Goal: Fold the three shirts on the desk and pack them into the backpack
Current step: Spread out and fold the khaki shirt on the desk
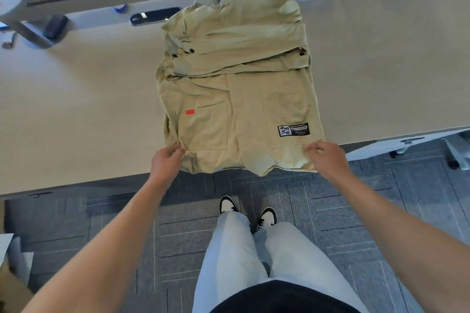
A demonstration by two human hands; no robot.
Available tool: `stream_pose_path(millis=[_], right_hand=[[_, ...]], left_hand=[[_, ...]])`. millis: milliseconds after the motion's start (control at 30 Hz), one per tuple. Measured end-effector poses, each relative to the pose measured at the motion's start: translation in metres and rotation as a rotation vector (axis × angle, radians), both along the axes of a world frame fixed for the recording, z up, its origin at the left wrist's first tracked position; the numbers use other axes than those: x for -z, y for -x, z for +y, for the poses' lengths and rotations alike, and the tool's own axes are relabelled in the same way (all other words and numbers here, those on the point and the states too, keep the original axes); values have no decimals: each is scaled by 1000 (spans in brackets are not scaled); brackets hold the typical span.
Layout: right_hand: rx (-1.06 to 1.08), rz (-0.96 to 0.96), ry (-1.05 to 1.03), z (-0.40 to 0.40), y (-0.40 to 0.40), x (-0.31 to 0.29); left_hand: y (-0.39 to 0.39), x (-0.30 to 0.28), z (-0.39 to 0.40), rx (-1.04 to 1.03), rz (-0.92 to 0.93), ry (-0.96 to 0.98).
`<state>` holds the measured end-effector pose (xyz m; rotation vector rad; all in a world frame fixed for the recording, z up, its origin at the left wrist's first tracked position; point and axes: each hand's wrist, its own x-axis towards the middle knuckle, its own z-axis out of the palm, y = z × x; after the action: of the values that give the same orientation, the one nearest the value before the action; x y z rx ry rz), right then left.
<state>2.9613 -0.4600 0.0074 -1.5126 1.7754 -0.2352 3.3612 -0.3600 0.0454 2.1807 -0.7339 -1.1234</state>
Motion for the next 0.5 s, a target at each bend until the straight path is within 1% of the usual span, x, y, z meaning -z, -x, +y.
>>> stream_pose_path(millis=[133, 200, 367, 500], right_hand=[[-46, -69, 6, 17, 15, -15], [-48, -115, 15, 30, 24, -23], [-56, -153, 41, 62, 43, -48], [-23, -200, 81, 77, 53, -78]], left_hand=[[15, -26, 13, -6, 37, 41], [21, -36, 29, 6, 38, 43], [39, -63, 74, 39, 25, 84], [52, -85, 89, -26, 83, 162]])
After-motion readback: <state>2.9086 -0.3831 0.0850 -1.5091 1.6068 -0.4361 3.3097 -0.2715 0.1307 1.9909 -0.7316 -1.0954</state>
